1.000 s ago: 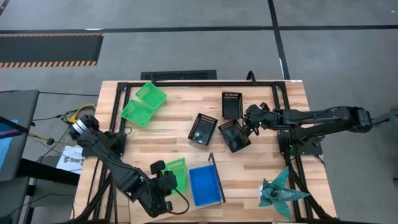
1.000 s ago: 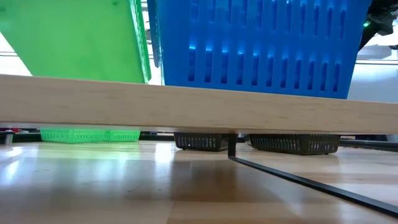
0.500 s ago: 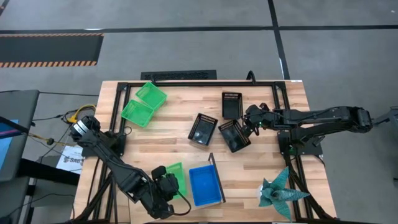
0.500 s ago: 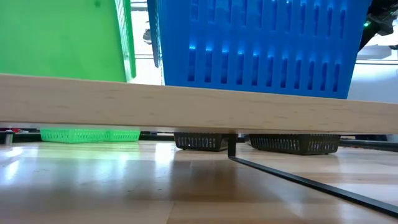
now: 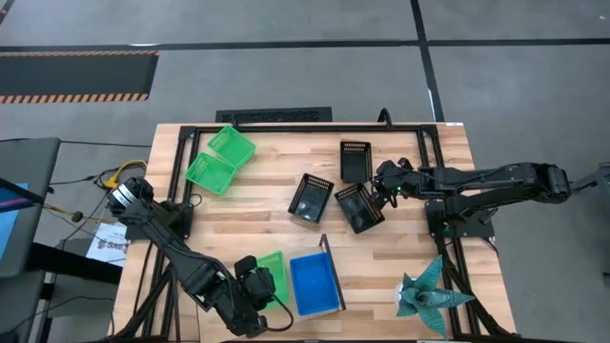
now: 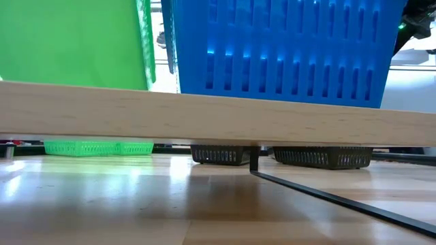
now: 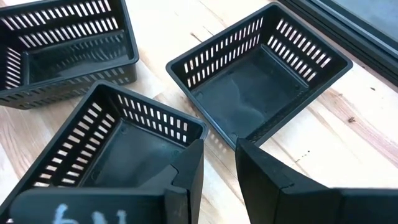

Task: Stack baskets on shelf by color
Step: Put the top right green basket on the shelf

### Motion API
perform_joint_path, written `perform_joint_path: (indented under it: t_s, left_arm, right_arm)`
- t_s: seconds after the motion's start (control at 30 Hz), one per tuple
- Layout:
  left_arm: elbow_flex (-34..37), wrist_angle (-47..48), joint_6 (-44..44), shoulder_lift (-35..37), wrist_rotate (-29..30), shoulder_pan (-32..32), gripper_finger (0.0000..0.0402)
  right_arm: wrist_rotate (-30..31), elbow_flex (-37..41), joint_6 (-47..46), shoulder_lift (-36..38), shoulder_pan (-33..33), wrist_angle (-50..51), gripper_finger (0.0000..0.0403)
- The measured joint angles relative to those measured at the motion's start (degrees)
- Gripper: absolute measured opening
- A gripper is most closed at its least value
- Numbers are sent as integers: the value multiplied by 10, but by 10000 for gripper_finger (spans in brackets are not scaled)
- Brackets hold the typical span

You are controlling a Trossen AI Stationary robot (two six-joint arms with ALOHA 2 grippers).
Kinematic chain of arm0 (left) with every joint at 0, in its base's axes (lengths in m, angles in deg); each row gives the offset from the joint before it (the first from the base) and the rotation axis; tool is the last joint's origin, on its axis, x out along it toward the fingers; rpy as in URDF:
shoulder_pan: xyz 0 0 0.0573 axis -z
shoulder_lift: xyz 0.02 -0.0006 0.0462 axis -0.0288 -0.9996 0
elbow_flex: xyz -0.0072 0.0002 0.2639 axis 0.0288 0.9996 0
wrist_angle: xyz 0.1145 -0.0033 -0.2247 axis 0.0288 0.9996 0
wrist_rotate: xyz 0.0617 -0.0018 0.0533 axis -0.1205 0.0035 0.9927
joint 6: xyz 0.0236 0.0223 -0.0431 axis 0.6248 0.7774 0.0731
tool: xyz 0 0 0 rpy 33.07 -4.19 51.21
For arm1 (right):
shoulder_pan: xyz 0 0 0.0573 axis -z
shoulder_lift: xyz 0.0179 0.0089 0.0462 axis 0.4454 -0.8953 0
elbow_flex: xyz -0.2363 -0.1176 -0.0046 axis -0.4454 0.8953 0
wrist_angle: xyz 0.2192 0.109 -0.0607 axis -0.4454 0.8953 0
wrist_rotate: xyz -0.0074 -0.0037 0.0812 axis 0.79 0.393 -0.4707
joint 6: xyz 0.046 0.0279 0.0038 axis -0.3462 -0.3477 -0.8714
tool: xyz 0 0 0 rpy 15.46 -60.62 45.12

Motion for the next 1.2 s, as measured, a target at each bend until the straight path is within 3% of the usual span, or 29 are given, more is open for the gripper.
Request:
perform_joint_path:
  t_s: [0.7,1.2]
  left_arm:
    - [0,-43,32,0,-16,0,7]
    - [0,-38,41,0,-29,-5,126]
  right_arm:
    - [0,0,0,0,0,0,118]
    - [0,0,0,0,0,0,118]
